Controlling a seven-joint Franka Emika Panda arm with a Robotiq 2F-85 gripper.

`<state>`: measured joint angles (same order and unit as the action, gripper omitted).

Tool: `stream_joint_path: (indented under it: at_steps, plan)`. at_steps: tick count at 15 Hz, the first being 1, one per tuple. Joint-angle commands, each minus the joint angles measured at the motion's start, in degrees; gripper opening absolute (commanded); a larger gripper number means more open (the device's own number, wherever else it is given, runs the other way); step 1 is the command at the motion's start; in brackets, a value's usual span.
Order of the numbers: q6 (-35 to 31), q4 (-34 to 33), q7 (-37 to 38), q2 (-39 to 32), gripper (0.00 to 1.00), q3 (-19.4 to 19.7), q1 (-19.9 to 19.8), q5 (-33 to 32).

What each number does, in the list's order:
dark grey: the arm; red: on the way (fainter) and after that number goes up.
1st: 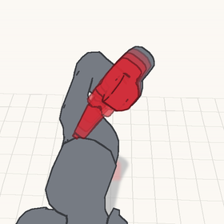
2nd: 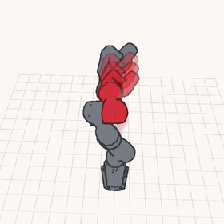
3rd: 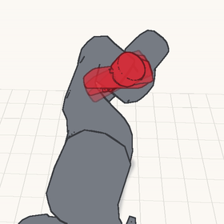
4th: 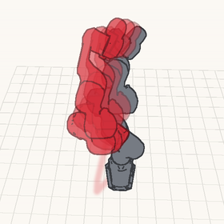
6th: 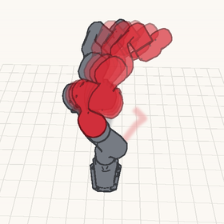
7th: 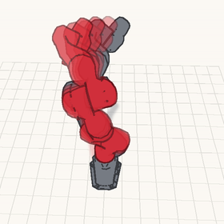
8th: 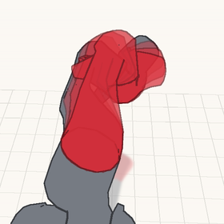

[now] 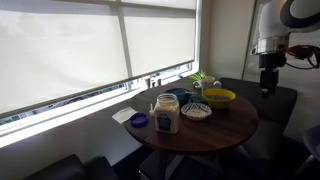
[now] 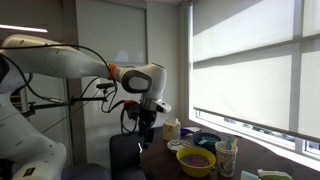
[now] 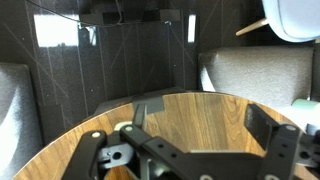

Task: Put the cups inside the bowl

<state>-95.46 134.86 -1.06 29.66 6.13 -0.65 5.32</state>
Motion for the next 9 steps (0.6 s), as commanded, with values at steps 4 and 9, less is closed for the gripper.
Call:
stream_joint_path:
  at_steps: [4, 9]
  plan:
    - [-12.9, -3.9, -2.0, -2.5, 1.0, -1.4, 0.4, 2.1]
    - [-37.3, -7.6, -6.7, -11.4, 1.0, -2.2, 1.5, 0.7]
